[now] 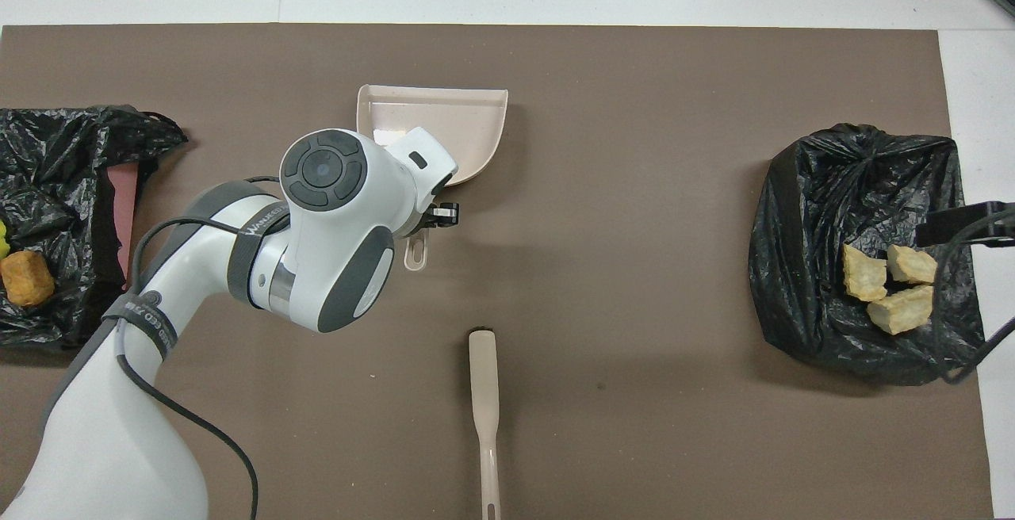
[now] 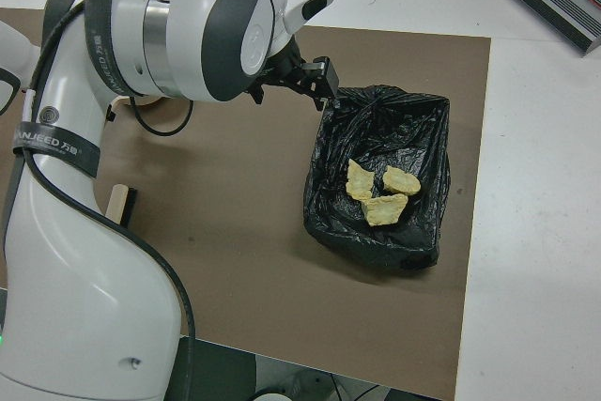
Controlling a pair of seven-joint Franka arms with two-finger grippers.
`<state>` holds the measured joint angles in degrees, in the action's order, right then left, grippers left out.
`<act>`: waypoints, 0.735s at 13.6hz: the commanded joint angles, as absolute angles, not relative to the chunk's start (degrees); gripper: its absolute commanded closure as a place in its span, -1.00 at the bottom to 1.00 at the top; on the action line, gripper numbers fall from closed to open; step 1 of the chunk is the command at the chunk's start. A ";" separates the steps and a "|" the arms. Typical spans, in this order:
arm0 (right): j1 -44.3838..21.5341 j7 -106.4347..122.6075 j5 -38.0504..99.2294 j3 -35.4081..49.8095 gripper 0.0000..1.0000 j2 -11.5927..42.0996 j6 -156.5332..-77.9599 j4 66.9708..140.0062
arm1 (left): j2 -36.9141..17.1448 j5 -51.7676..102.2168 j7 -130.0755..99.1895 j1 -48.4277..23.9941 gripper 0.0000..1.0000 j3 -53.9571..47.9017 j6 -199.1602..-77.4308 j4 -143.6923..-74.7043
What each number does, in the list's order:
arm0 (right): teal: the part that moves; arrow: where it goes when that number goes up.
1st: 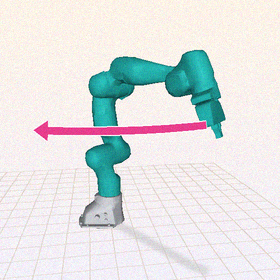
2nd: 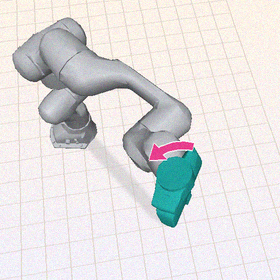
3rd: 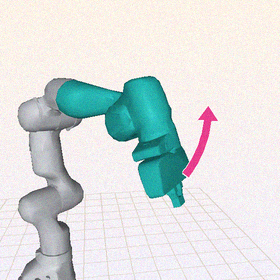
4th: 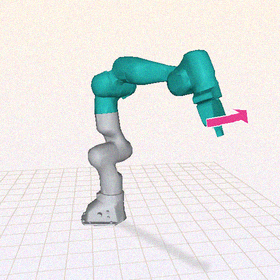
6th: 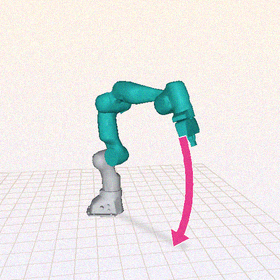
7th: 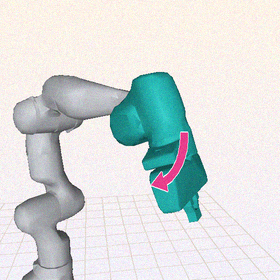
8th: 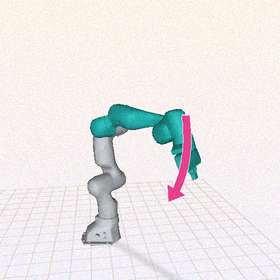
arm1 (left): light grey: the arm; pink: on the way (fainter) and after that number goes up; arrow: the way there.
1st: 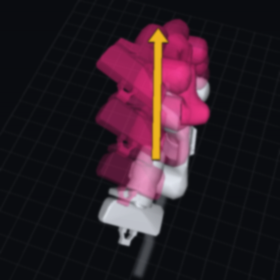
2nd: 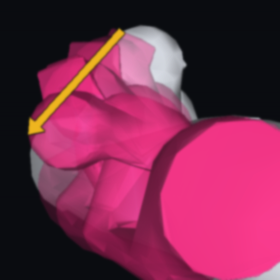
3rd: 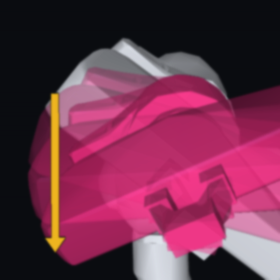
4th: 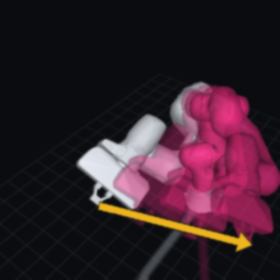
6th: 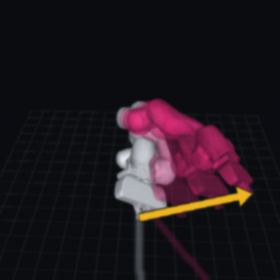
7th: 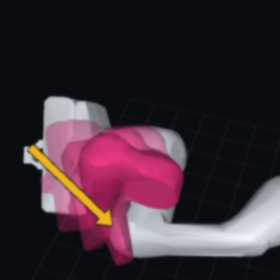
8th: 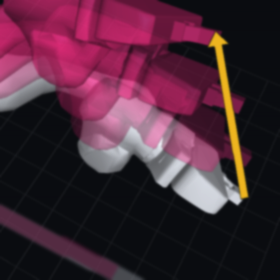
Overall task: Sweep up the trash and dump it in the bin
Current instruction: 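Bring the empty dustpan back and set it on the mat with the left gripper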
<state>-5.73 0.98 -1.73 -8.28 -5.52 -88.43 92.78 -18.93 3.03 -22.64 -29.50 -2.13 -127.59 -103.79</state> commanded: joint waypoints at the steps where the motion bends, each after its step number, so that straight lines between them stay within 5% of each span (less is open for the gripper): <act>1: -5.71 1.41 -2.02 -8.09 -1.00 -6.94 -89.21 94.48 | -20.91 2.73 -24.43 -31.73 1.00 -1.05 -128.23 -101.69; 4: -5.71 1.49 -2.02 -8.09 -1.00 -6.94 -89.21 94.48 | -22.06 2.72 -24.43 -32.34 1.00 -1.05 -129.02 -101.43; 8: -5.71 1.49 -2.02 -8.09 -1.00 -6.94 -89.30 94.57 | -21.97 2.64 -24.26 -31.73 -0.95 -0.88 -128.85 -101.34; 10: -5.71 1.41 -2.02 -8.09 -1.00 -7.03 -89.21 94.57 | -20.92 0.54 -23.82 -31.29 -1.00 -0.36 -127.71 -101.34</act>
